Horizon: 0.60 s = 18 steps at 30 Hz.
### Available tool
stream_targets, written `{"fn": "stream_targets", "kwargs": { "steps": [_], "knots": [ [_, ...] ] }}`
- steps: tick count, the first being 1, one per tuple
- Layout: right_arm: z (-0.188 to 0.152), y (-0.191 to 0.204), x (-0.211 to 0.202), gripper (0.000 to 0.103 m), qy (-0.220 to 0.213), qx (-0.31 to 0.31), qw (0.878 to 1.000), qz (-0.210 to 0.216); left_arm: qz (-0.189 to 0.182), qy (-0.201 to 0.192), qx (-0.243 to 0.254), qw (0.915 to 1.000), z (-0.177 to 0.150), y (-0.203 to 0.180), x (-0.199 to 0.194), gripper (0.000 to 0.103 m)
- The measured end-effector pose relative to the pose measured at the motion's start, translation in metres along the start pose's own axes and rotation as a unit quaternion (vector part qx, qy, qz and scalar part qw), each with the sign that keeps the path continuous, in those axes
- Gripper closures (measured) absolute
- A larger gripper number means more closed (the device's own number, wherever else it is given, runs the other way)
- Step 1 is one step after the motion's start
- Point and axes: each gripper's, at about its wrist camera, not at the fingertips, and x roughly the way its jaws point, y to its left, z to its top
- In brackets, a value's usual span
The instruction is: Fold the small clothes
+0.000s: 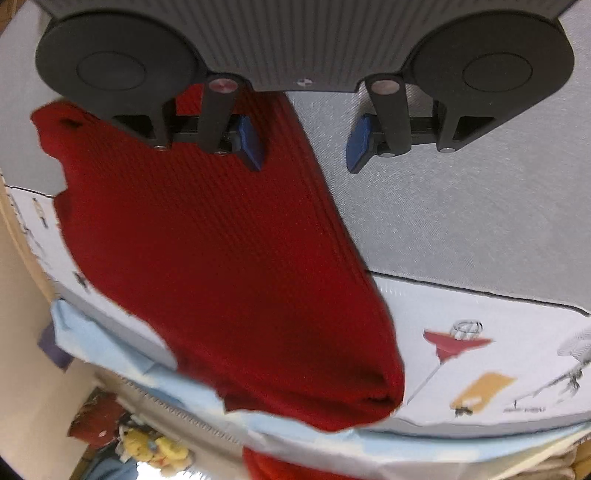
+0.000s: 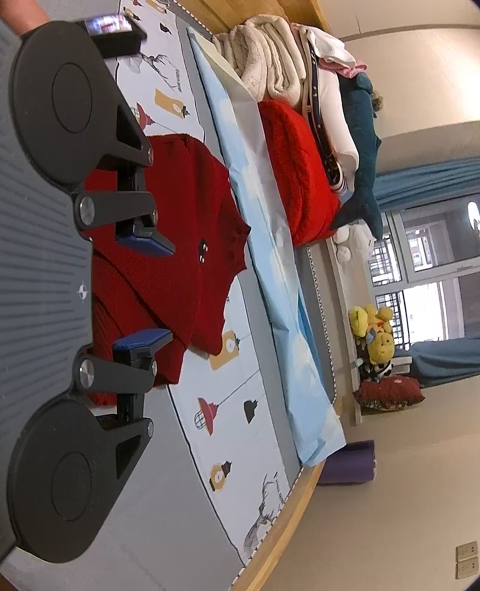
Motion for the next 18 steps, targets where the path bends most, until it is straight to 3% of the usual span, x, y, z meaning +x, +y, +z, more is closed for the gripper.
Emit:
{"fn": "stream_targets", "kwargs": {
  "steps": [2, 4, 7, 11, 13, 16, 18],
  "knots": [
    [0.001, -0.005, 0.001, 0.058, 0.000, 0.005, 1.000, -0.005, -0.009, 0.001, 0.020, 0.9998, 0.004, -0.007, 0.006, 0.077],
    [0.002, -0.009, 0.003, 0.058, 0.002, 0.009, 1.000, -0.009, -0.011, 0.013, 0.036, 0.9992, 0.009, -0.010, 0.007, 0.091],
    [0.002, -0.013, 0.005, 0.058, 0.003, 0.014, 1.000, -0.016, -0.036, 0.004, 0.080, 0.9961, 0.029, -0.002, -0.013, 0.093],
    [0.002, -0.017, 0.006, 0.058, 0.005, 0.027, 0.999, -0.021, -0.058, -0.038, 0.122, 0.9900, 0.048, 0.033, -0.079, 0.094],
    [0.003, -0.018, 0.006, 0.058, 0.003, 0.030, 0.999, -0.024, -0.044, -0.053, 0.142, 0.9875, 0.048, 0.059, -0.111, 0.096],
    [0.001, -0.017, 0.009, 0.058, 0.006, 0.036, 0.999, -0.027, 0.008, -0.057, 0.153, 0.9865, 0.037, 0.107, -0.146, 0.097],
    [0.000, -0.015, 0.013, 0.058, 0.012, 0.039, 0.999, -0.029, 0.033, -0.047, 0.126, 0.9904, 0.027, 0.148, -0.155, 0.098]
  ]
}}
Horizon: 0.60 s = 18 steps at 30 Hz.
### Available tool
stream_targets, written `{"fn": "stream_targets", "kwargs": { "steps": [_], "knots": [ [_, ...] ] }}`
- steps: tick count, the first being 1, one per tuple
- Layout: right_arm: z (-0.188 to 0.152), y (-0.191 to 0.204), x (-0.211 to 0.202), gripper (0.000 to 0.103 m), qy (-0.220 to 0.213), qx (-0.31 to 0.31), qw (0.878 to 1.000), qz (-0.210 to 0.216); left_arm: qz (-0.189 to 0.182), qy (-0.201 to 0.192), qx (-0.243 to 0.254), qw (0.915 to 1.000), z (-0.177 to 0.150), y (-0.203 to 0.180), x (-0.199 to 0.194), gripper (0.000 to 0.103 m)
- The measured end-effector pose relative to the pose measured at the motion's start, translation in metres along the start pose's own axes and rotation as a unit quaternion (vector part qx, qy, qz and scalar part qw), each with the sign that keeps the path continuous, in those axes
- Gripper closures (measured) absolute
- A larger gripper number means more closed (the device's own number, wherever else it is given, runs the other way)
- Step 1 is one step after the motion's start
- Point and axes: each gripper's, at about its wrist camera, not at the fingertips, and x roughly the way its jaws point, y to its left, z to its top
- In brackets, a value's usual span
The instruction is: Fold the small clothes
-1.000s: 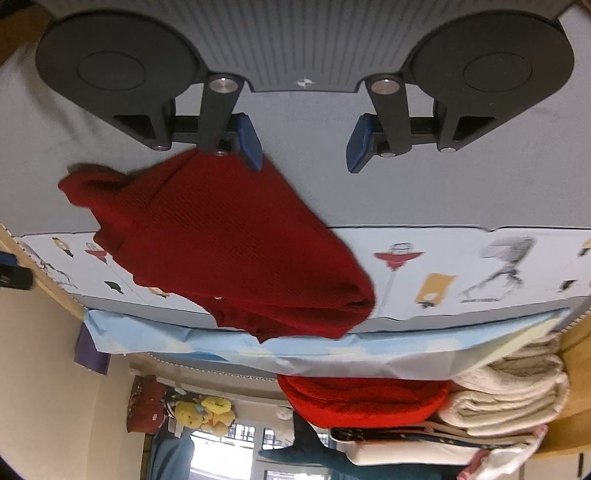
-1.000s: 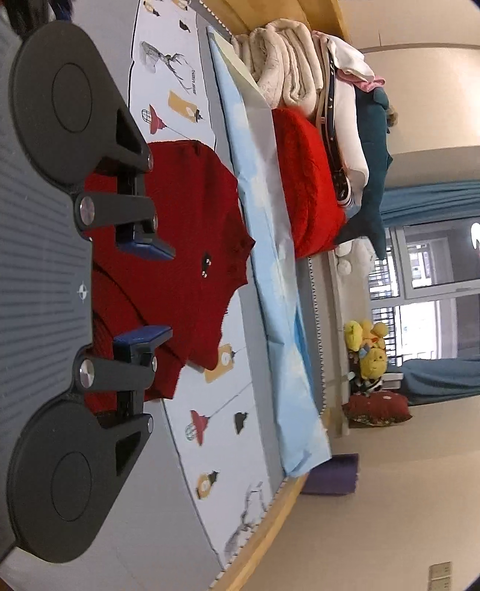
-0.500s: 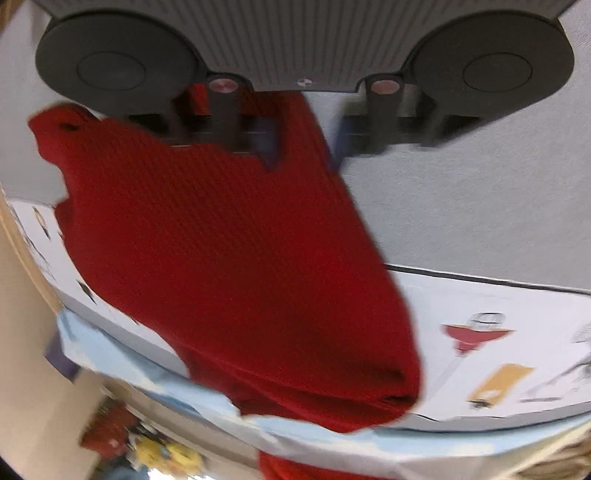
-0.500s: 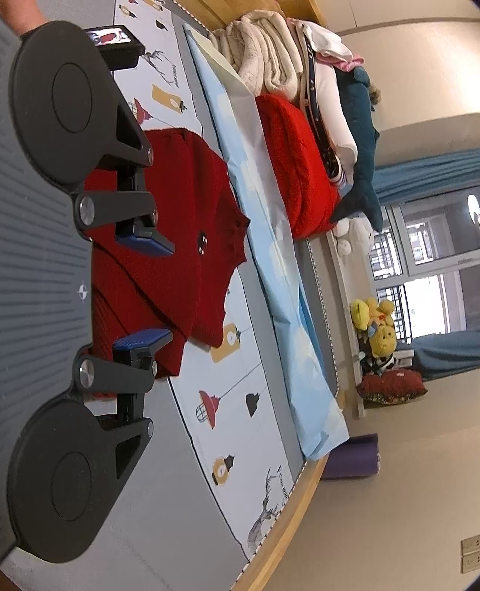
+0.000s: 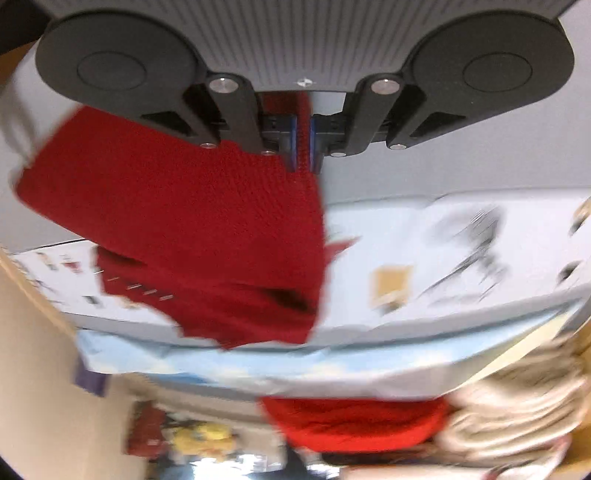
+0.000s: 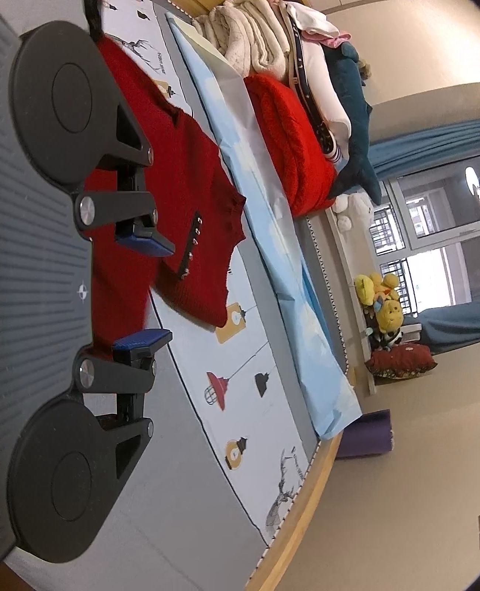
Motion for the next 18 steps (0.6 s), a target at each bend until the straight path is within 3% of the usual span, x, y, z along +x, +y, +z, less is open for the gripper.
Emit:
{"fn": "stream_targets", "kwargs": {
  "steps": [2, 4, 6, 9, 14, 16, 18],
  "knots": [
    [-0.002, 0.002, 0.005, 0.058, 0.009, 0.002, 1.000, -0.002, 0.007, 0.061, -0.040, 0.9973, -0.022, 0.030, 0.008, 0.098],
    [-0.004, 0.003, 0.013, 0.058, 0.024, 0.005, 1.000, -0.006, 0.001, 0.104, -0.026, 0.9942, -0.035, 0.039, 0.015, 0.097],
    [-0.008, 0.005, 0.028, 0.058, 0.054, 0.013, 0.998, -0.010, -0.001, 0.114, -0.006, 0.9935, -0.041, 0.041, 0.015, 0.096],
    [-0.017, 0.006, 0.056, 0.058, 0.124, 0.027, 0.992, -0.014, -0.039, 0.126, -0.010, 0.9912, -0.046, 0.047, 0.016, 0.094],
    [-0.041, 0.012, 0.103, 0.057, 0.231, 0.035, 0.971, -0.043, -0.049, 0.136, -0.040, 0.9887, -0.047, 0.054, 0.032, 0.085],
    [-0.053, 0.015, 0.119, 0.056, 0.266, 0.022, 0.962, -0.064, -0.045, 0.148, -0.043, 0.9870, -0.045, 0.052, 0.041, 0.076],
    [-0.066, 0.018, 0.130, 0.055, 0.296, 0.001, 0.952, -0.079, -0.032, 0.157, -0.032, 0.9866, -0.043, 0.046, 0.053, 0.076]
  ]
}}
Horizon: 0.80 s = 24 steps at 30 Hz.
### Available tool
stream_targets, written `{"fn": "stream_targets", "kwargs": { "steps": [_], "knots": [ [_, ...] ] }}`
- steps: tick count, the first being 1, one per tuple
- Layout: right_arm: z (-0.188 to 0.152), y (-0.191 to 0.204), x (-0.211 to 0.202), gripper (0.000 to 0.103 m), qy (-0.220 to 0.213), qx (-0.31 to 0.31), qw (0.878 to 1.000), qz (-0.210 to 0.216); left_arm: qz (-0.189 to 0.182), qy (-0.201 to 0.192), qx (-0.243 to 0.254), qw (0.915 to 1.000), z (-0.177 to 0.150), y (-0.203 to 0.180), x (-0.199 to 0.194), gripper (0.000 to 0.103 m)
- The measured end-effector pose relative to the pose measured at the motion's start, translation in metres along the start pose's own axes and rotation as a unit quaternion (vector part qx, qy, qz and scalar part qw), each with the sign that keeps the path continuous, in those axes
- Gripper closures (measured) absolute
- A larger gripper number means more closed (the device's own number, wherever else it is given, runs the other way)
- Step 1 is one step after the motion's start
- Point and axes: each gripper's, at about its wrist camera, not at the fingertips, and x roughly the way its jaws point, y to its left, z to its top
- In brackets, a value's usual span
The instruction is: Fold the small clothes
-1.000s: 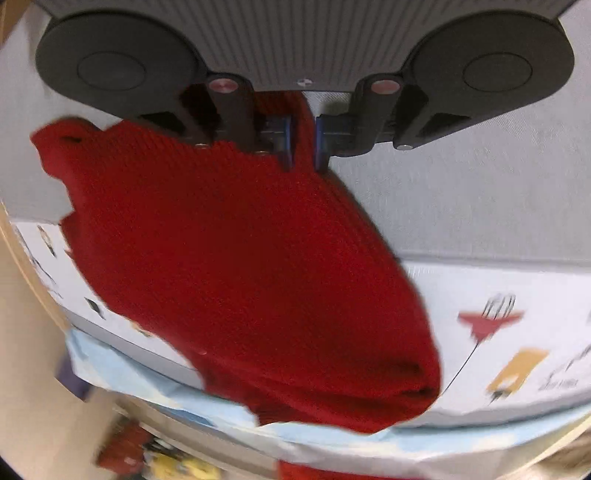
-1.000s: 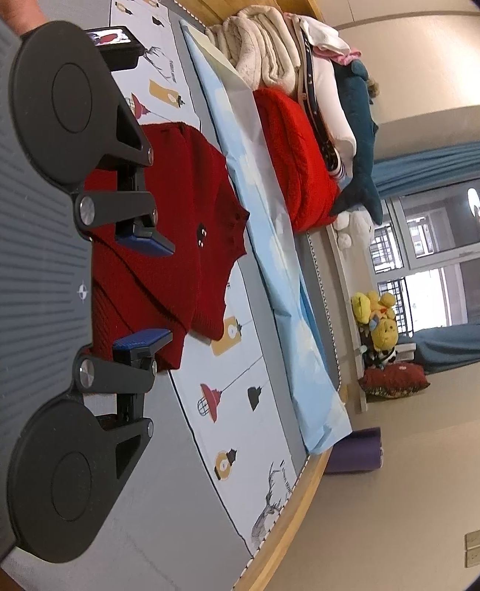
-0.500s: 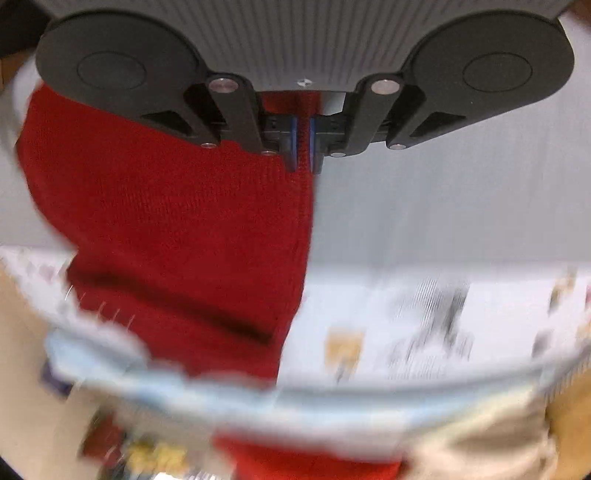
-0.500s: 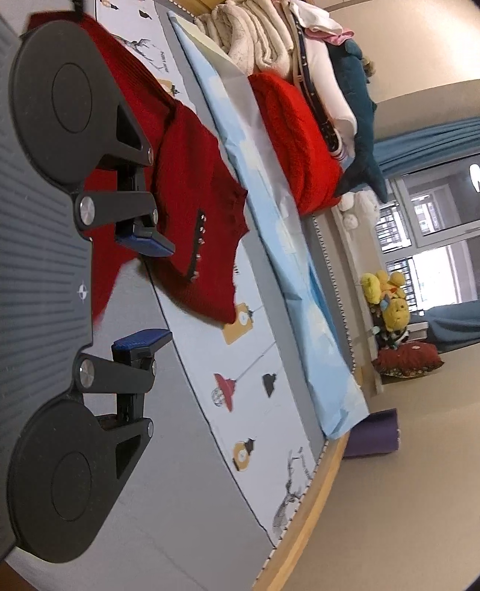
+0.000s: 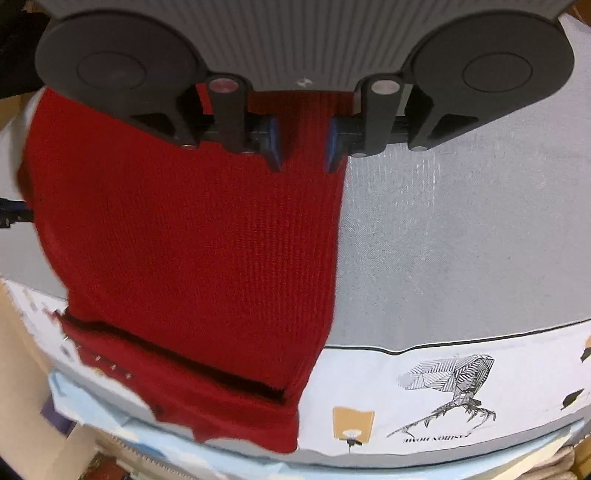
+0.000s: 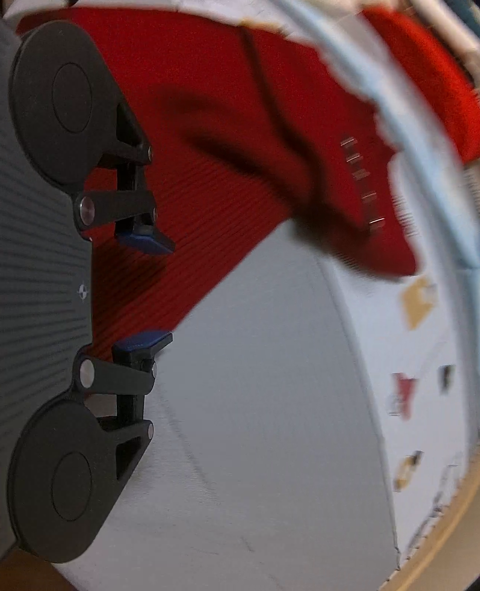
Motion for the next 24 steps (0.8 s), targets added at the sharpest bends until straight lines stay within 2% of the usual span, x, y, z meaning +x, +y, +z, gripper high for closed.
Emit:
{"fn": "stream_targets", "kwargs": {
  "steps": [4, 6, 7, 9, 11, 14, 16, 18, 21, 24],
  "knots": [
    [-0.010, 0.013, 0.004, 0.059, -0.007, -0.076, 0.997, -0.029, 0.017, 0.005, 0.009, 0.9998, 0.004, -0.008, 0.011, 0.076],
    [-0.015, 0.013, 0.001, 0.089, -0.015, -0.100, 0.994, -0.034, 0.038, 0.004, 0.007, 0.9992, 0.005, -0.008, 0.016, 0.076],
    [-0.016, 0.010, -0.002, 0.095, -0.019, -0.099, 0.995, -0.020, 0.048, 0.004, 0.002, 0.9988, 0.006, -0.006, 0.018, 0.076],
    [-0.017, -0.001, -0.015, 0.098, -0.033, -0.082, 0.996, -0.004, 0.062, 0.005, -0.015, 0.9979, 0.006, -0.001, 0.019, 0.076],
    [-0.016, -0.014, -0.028, 0.098, -0.056, -0.073, 0.996, -0.004, 0.057, 0.008, -0.027, 0.9980, 0.006, 0.002, 0.020, 0.076],
    [-0.020, -0.031, -0.044, 0.098, -0.070, -0.055, 0.996, 0.021, 0.043, 0.023, -0.008, 0.9988, 0.002, -0.004, 0.025, 0.077],
    [-0.025, -0.035, -0.052, 0.099, -0.074, -0.059, 0.995, 0.008, 0.038, 0.021, 0.017, 0.9989, -0.002, -0.011, 0.023, 0.092],
    [-0.028, -0.042, -0.059, 0.099, -0.077, -0.047, 0.996, 0.005, 0.016, 0.024, 0.035, 0.9990, -0.008, -0.016, 0.018, 0.096],
    [-0.031, -0.046, -0.064, 0.099, -0.082, -0.056, 0.994, -0.040, -0.037, 0.057, 0.058, 0.9960, -0.021, -0.020, 0.011, 0.097],
    [-0.039, -0.056, -0.052, 0.099, -0.039, -0.071, 0.992, -0.095, -0.026, 0.073, 0.102, 0.9917, -0.035, -0.025, 0.007, 0.097]
  ]
}}
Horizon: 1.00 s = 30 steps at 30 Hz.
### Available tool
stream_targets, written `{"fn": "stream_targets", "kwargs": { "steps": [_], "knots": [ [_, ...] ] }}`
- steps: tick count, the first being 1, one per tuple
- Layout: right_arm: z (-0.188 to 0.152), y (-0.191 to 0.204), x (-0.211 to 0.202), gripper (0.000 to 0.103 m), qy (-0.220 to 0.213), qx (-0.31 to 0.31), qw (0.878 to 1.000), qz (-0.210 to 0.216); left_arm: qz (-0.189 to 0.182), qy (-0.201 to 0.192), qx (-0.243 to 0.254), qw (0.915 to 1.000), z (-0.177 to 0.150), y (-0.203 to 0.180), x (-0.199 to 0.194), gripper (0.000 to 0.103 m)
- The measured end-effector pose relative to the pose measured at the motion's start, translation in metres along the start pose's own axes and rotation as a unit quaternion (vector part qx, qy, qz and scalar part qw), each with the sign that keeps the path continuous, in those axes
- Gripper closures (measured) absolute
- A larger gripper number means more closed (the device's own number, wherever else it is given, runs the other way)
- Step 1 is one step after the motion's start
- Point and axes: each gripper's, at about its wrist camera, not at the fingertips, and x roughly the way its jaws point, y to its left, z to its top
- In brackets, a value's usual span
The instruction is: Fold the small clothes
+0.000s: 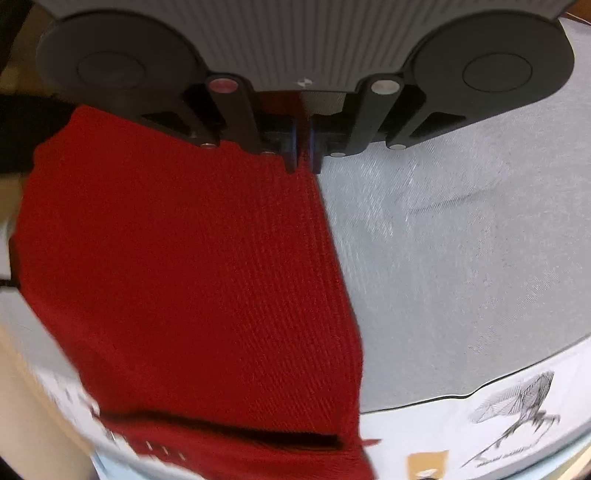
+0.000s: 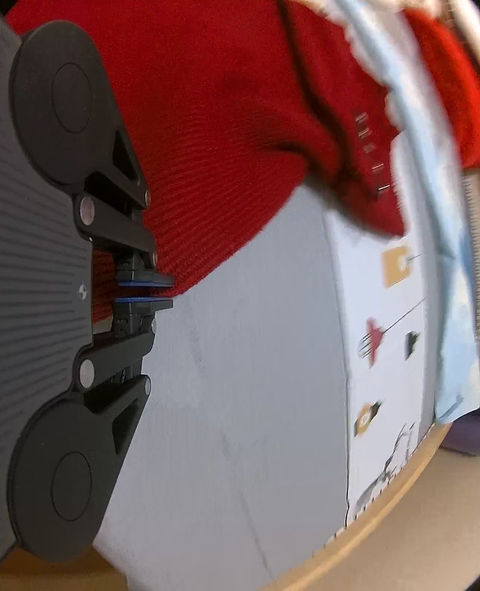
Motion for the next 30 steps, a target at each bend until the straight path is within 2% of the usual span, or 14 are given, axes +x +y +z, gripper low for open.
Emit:
{"fn": "stream_targets", "kwargs": {
  "steps": [2, 4, 7, 8, 9, 10, 13, 17, 20, 23, 26, 28, 30],
  "knots": [
    [-0.004, -0.002, 0.009, 0.099, 0.035, 0.006, 0.999, -0.002, 0.000, -0.001, -0.006, 1.0000, -0.003, 0.003, -0.003, 0.097],
    [-0.004, 0.002, 0.009, 0.098, 0.030, 0.006, 1.000, 0.000, 0.005, -0.004, -0.018, 0.9998, 0.001, 0.008, -0.004, 0.097],
    [-0.002, 0.009, -0.006, 0.094, -0.014, 0.020, 0.999, 0.028, 0.003, -0.022, -0.038, 0.9990, 0.011, 0.015, -0.008, 0.096],
    [0.000, 0.011, -0.013, 0.089, -0.034, 0.028, 0.998, 0.046, 0.005, -0.028, -0.044, 0.9986, 0.015, 0.015, -0.009, 0.095],
    [0.003, 0.013, -0.020, 0.080, -0.058, 0.033, 0.996, 0.063, 0.014, -0.041, -0.046, 0.9980, 0.020, 0.015, -0.012, 0.095],
    [0.006, 0.016, -0.025, 0.077, -0.080, 0.038, 0.993, 0.077, 0.024, -0.055, -0.044, 0.9972, 0.023, 0.015, -0.015, 0.095],
    [0.023, 0.019, -0.032, 0.075, -0.130, 0.058, 0.981, 0.134, 0.037, -0.097, -0.067, 0.9924, 0.035, 0.013, -0.027, 0.095],
    [0.037, 0.028, -0.038, 0.076, -0.157, 0.104, 0.960, 0.208, 0.035, -0.158, -0.085, 0.9831, 0.055, -0.005, -0.042, 0.095],
    [0.059, 0.042, -0.029, 0.078, -0.161, 0.135, 0.946, 0.248, 0.042, -0.208, -0.077, 0.9742, 0.068, -0.025, -0.050, 0.095],
    [0.081, 0.054, -0.010, 0.077, -0.151, 0.157, 0.937, 0.272, 0.050, -0.248, -0.062, 0.9656, 0.083, -0.048, -0.053, 0.095],
    [0.099, 0.067, 0.009, 0.075, -0.132, 0.191, 0.932, 0.278, 0.050, -0.259, -0.062, 0.9627, 0.115, -0.066, -0.054, 0.095],
    [0.109, 0.067, 0.025, 0.073, -0.116, 0.224, 0.925, 0.285, 0.036, -0.268, -0.052, 0.9614, 0.136, -0.075, -0.050, 0.094],
    [0.116, 0.066, 0.041, 0.065, -0.101, 0.256, 0.919, 0.281, 0.023, -0.275, -0.039, 0.9603, 0.155, -0.087, -0.044, 0.090]
  ]
}}
